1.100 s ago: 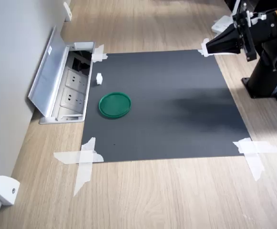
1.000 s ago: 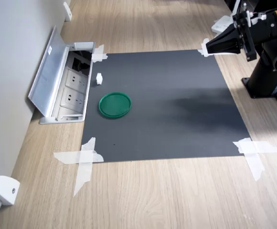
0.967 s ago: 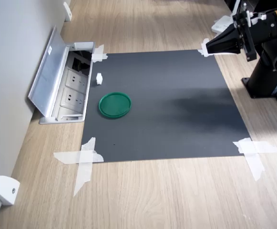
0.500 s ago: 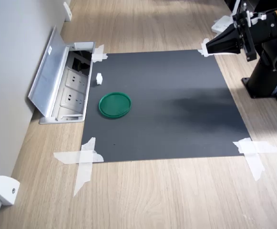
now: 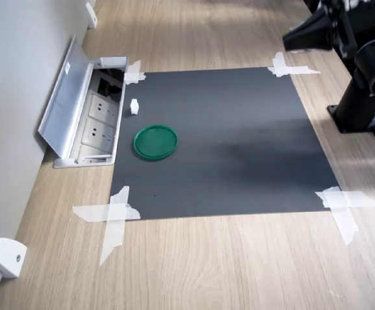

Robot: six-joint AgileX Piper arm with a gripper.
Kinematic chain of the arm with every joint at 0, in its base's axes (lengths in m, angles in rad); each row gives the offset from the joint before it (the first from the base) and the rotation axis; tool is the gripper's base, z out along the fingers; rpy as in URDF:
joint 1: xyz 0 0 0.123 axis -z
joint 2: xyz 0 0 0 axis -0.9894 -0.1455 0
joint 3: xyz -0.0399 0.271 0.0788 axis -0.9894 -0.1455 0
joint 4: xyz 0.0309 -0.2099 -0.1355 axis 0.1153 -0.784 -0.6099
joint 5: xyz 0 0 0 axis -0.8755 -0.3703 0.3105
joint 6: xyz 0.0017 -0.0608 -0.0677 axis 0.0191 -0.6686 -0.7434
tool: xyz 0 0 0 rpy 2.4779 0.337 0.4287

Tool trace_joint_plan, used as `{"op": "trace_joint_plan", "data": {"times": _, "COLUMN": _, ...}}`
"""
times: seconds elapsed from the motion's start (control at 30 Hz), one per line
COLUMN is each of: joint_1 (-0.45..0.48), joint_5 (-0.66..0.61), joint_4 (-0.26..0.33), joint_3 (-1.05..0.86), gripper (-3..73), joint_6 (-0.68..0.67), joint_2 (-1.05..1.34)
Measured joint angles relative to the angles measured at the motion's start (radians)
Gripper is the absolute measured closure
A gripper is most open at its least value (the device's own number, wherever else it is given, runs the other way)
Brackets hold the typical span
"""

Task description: Grasp a white terminal and put it on the green lid.

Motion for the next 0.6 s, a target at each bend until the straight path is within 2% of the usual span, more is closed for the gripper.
{"op": "trace_joint_plan", "data": {"times": 0.23, "joint_1": 0.000, "joint_5": -0.052, "joint_4": 0.005, "joint_3": 0.221, "gripper": 70.4, "joint_6": 0.000, "joint_2": -0.250}}
{"op": "trace_joint_plan", "data": {"times": 0.43, "joint_1": 0.000, "joint_5": -0.064, "joint_4": 0.013, "joint_3": 0.336, "gripper": 70.3, "joint_6": 0.000, "joint_2": -0.438}}
{"op": "trace_joint_plan", "data": {"times": 0.6, "joint_1": 0.000, "joint_5": -0.076, "joint_4": 0.051, "joint_3": 0.395, "gripper": 70.3, "joint_6": 0.000, "joint_2": -0.597}}
